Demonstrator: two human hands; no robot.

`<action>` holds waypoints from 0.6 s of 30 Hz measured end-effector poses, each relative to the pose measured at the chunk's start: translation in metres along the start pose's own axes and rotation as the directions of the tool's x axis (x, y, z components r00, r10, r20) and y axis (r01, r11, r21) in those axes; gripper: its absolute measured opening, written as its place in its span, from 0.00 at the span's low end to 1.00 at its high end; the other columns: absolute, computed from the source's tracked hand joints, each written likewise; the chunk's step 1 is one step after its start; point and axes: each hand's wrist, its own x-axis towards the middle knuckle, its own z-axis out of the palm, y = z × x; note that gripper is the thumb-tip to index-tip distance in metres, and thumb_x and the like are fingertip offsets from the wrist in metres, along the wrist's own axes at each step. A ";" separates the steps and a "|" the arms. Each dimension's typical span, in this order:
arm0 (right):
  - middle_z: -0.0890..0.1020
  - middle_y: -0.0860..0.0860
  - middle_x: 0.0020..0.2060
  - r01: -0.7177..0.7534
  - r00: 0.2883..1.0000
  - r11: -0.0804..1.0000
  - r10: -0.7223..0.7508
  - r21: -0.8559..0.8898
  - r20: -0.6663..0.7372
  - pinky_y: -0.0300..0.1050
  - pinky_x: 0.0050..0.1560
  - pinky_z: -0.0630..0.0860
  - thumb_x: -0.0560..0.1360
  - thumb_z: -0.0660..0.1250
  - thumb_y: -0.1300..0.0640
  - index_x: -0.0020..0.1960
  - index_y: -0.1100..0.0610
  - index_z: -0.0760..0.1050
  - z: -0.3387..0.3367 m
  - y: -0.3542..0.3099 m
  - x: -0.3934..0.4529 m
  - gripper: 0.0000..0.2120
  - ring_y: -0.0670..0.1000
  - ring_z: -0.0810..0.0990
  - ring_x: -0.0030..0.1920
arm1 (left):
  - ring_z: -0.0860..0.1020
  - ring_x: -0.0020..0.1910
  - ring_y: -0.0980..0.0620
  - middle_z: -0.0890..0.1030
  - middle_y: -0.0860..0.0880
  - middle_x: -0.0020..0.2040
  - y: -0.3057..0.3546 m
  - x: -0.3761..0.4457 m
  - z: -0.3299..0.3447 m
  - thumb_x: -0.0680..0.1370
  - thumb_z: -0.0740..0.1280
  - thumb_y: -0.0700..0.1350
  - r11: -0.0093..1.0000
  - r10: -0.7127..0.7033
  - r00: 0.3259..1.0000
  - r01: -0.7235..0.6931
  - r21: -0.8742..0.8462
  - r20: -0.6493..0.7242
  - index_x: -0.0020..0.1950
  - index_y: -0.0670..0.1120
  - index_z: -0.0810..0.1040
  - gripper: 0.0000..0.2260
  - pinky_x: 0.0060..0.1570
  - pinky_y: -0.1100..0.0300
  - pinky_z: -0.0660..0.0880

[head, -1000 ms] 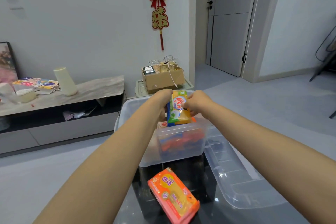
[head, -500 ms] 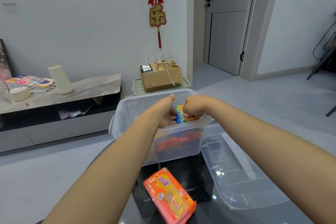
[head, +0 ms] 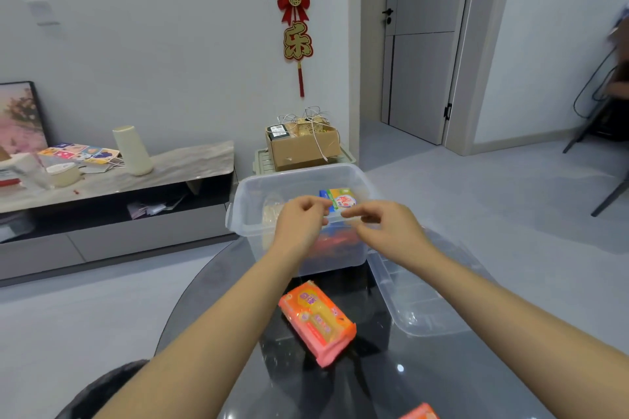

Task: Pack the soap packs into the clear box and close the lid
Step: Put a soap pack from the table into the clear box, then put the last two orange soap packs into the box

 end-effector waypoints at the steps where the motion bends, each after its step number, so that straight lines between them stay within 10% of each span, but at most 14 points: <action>1: 0.85 0.48 0.49 0.011 1.000 1.000 -0.011 0.004 0.024 0.30 0.51 0.74 0.70 0.65 0.64 0.53 0.54 0.83 0.001 0.001 -0.012 0.15 0.44 0.81 0.49 | 0.78 0.39 0.53 0.80 0.52 0.38 -0.005 -0.011 -0.001 0.76 0.59 0.38 1.000 0.003 1.000 -0.003 0.017 -0.001 0.39 0.50 0.79 0.13 0.40 0.60 0.74; 11: 0.84 0.41 0.45 0.014 0.832 0.996 0.039 -0.090 0.553 0.28 0.48 0.75 0.67 0.73 0.50 0.53 0.48 0.82 0.026 0.049 -0.118 0.14 0.35 0.80 0.44 | 0.67 0.70 0.47 0.69 0.46 0.72 -0.088 -0.097 0.004 0.78 0.57 0.42 0.756 -0.138 0.940 -0.103 0.646 0.312 0.69 0.48 0.71 0.19 0.69 0.51 0.65; 18: 0.77 0.45 0.56 0.069 0.712 0.981 0.079 -0.182 0.698 0.43 0.64 0.70 0.62 0.72 0.38 0.57 0.40 0.78 0.025 0.071 -0.149 0.24 0.44 0.71 0.60 | 0.53 0.77 0.48 0.57 0.45 0.77 -0.119 -0.116 -0.015 0.81 0.56 0.44 0.700 -0.052 0.904 -0.271 0.661 0.425 0.73 0.50 0.67 0.19 0.75 0.56 0.49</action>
